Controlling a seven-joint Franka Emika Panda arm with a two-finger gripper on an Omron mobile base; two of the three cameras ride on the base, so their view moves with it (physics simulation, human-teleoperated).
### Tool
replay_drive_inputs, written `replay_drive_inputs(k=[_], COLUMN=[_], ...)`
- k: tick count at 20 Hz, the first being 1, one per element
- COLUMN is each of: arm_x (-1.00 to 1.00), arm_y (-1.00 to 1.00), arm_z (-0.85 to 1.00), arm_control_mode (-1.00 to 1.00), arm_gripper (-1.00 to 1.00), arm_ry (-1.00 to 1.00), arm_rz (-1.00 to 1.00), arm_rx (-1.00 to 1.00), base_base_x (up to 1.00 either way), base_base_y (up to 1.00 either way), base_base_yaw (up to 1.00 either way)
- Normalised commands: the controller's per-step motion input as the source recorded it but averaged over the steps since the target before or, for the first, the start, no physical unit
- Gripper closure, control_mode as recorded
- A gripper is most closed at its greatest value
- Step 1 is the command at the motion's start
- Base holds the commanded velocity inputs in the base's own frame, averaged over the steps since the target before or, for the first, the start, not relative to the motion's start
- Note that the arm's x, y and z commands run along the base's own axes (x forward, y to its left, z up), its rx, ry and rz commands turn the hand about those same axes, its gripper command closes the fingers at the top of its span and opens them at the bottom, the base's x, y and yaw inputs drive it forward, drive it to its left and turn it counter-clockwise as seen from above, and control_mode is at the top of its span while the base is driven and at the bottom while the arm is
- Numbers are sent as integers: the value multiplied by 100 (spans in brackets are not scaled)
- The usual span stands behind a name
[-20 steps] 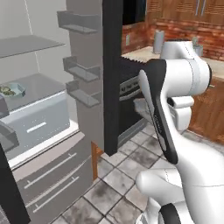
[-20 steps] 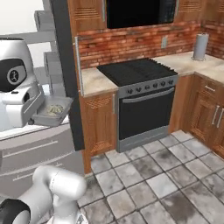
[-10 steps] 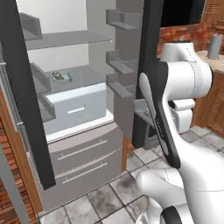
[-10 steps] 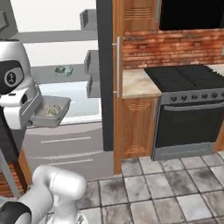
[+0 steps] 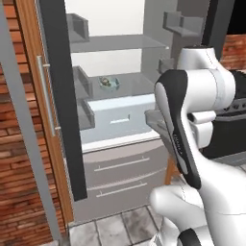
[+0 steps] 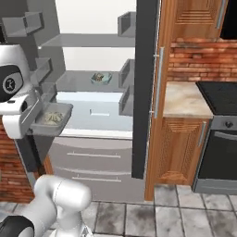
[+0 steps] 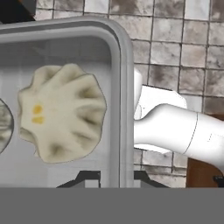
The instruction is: Place two dumplings into each of the tupperware containers and then place the containers in the fridge.
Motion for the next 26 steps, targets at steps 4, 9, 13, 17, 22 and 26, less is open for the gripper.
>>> replay_drive_inputs(k=[4, 9, 13, 17, 22, 26], arm_x=[0, 0, 0, 0, 0, 0], arm_y=[0, 0, 0, 0, 0, 0], arm_z=[0, 0, 0, 0, 0, 0], arm_control_mode=[100, 100, 100, 100, 100, 100], arm_gripper=[100, 100, 100, 100, 100, 100], arm_ry=[0, 0, 0, 0, 0, 0], arm_rz=[0, 0, 0, 0, 0, 0], arm_rx=[0, 0, 0, 0, 0, 0], base_base_x=[95, 94, 46, 22, 28, 27], base_base_y=[0, 0, -6, -22, -28, -41], base_base_yaw=[7, 7, 3, 0, 0, 0])
